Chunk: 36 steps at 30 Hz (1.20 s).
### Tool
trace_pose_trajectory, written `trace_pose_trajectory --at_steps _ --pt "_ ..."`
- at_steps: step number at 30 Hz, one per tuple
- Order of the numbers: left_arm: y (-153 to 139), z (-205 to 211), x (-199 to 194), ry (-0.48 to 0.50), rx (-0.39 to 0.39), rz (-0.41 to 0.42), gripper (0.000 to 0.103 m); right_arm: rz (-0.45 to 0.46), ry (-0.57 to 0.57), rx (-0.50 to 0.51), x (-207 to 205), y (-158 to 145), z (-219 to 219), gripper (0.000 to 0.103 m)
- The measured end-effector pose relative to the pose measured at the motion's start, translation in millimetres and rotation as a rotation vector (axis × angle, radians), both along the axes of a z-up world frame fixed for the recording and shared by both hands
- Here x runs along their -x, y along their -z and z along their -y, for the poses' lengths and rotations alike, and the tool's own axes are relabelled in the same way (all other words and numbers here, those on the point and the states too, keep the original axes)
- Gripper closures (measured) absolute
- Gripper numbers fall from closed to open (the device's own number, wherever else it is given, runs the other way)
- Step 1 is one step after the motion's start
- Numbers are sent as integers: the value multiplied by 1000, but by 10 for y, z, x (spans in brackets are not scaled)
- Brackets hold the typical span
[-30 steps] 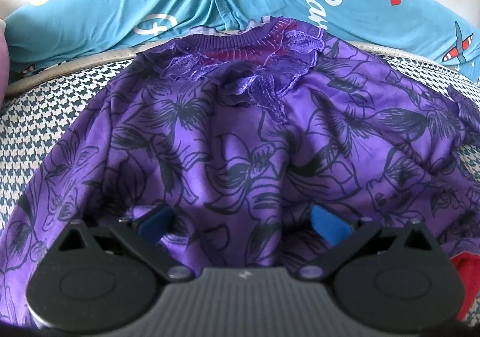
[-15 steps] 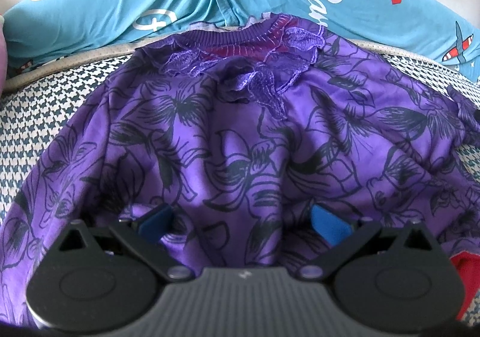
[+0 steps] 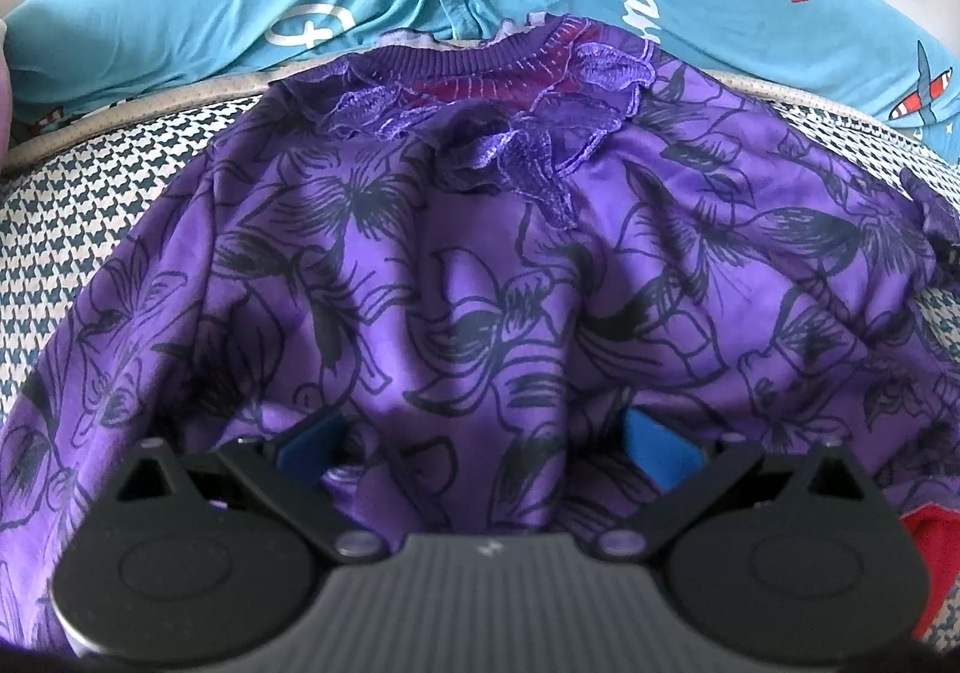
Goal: Fold clothes
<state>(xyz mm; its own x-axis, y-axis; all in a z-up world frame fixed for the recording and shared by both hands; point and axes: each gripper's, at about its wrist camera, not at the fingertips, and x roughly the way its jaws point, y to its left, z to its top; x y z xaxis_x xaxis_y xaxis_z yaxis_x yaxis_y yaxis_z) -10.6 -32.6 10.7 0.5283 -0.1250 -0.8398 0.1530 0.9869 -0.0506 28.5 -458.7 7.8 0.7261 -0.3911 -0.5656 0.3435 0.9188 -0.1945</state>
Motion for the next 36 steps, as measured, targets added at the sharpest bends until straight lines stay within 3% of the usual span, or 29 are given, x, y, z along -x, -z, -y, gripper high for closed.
trace_pose_trajectory --at_steps 1,10,14,16,18,20,31,36 --pt "-3 8 5 3 -4 4 0 22 35 -2 18 -49 29 95" --pt "-28 33 26 26 -15 19 0 242 427 37 398 -534 430 97" --pt "-38 14 46 43 -8 14 0 231 482 -2 466 -517 554 95" --pt "-45 11 59 53 -10 18 0 226 495 -5 489 -513 579 84" --pt "-48 7 72 59 -9 21 0 246 471 19 484 -556 524 65" --pt "-54 4 85 62 -3 23 0 263 422 12 480 -586 453 64" --pt "-94 -39 157 77 15 25 0 178 35 -75 179 -490 -140 64" --pt "-91 -83 147 72 28 9 0 143 -79 -111 60 -421 -433 64"
